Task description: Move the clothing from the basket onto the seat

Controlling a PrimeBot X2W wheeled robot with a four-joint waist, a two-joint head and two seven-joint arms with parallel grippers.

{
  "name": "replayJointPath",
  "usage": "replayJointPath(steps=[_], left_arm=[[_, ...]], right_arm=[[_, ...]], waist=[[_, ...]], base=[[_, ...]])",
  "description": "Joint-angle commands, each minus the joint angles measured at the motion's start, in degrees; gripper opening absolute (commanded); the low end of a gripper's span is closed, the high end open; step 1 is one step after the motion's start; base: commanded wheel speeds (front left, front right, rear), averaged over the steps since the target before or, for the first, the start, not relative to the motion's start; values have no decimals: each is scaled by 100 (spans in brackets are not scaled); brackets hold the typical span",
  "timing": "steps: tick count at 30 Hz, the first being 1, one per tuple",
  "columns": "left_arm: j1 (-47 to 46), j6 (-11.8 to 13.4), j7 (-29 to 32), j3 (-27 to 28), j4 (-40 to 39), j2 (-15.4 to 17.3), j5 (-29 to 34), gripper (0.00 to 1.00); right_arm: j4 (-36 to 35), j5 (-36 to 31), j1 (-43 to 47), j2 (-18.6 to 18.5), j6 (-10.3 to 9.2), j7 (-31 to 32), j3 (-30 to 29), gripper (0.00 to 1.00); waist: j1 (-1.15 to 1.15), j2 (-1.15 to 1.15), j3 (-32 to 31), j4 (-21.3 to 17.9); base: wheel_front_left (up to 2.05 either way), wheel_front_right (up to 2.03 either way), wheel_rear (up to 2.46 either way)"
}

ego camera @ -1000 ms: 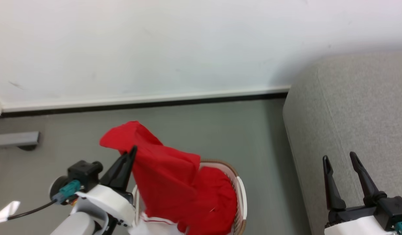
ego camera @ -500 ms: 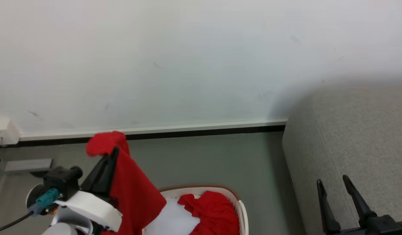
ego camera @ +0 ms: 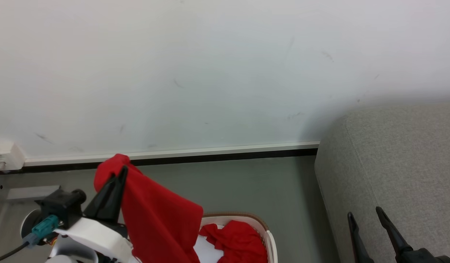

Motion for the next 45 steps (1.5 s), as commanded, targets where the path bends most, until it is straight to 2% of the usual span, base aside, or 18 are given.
replayJointPath(steps=[1, 11, 15, 19, 24, 32, 37, 45], left_arm=[[59, 15, 14, 27, -49, 61, -20, 0], [17, 61, 66, 16, -220, 122, 7, 0], [-70, 63, 91, 2, -309, 140, 44, 0], [-193, 33, 125, -33, -444, 132, 103, 0], [-383, -11, 232, -163, -672, 33, 162, 0], [-654, -154, 468, -578, -1082, -256, 273, 0], [-872, -306, 592, -911, -1163, -512, 332, 0], [-1109, -601, 760, -1367, -1199, -788, 412, 0]], right_arm=[[15, 8, 26, -17, -12, 4, 16, 100], [50, 21, -50, -24, -12, 4, 74, 100], [17, 59, -131, -101, -12, 4, 359, 100], [-104, 194, -349, -238, -12, 4, 987, 100], [-156, 518, -780, -503, -12, 5, 2197, 100], [-160, 1117, -1804, -766, -12, 308, 3733, 100], [-6, 1358, -2295, -786, -12, 383, 4216, 100], [240, 1524, -2618, -789, -12, 440, 4466, 100]], waist=[[0, 0, 3, -2], [0, 0, 13, -21], [0, 0, 8, -34], [0, 0, 12, -44], [0, 0, 5, -39], [0, 0, -20, -4], [0, 0, -23, 34], [0, 0, -40, 43]], base=[[0, 0, 0], [0, 0, 0], [0, 0, 0], [0, 0, 0], [0, 0, 0], [0, 0, 0], [0, 0, 0], [0, 0, 0]])
